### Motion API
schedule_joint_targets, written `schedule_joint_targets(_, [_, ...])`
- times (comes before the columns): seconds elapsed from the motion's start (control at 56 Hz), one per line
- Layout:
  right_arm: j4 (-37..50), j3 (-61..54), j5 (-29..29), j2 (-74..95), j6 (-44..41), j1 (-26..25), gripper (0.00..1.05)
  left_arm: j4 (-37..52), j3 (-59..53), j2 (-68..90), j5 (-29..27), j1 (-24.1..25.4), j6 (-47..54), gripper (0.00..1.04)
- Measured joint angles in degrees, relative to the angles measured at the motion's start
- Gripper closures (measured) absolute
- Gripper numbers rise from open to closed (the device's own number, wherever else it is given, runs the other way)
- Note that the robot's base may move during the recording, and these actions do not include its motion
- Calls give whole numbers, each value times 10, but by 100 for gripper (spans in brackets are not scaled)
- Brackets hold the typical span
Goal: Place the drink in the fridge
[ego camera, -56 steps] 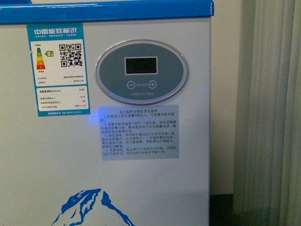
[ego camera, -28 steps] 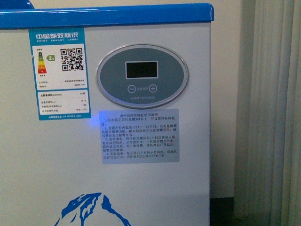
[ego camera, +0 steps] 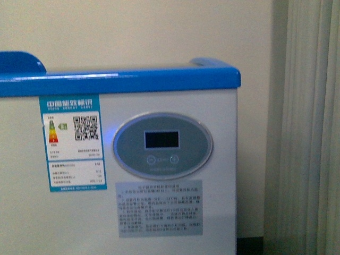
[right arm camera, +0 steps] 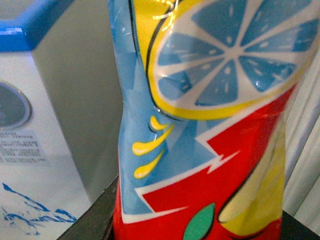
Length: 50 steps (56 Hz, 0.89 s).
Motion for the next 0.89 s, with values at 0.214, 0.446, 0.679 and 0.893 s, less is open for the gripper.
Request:
schedule_joint_targets(0.214, [0,0,0,0,0,0,61,0,0,0,0,0,0,8])
schedule_joint_targets(0.446, [0,0,0,-1,0,0,61,0,0,0,0,0,0,8])
schedule_joint_targets(0.679, [0,0,0,-2,0,0,61,0,0,0,0,0,0,8])
schedule_joint_targets(0.893, [1,0,0,-2,0,0,61,0,0,0,0,0,0,8])
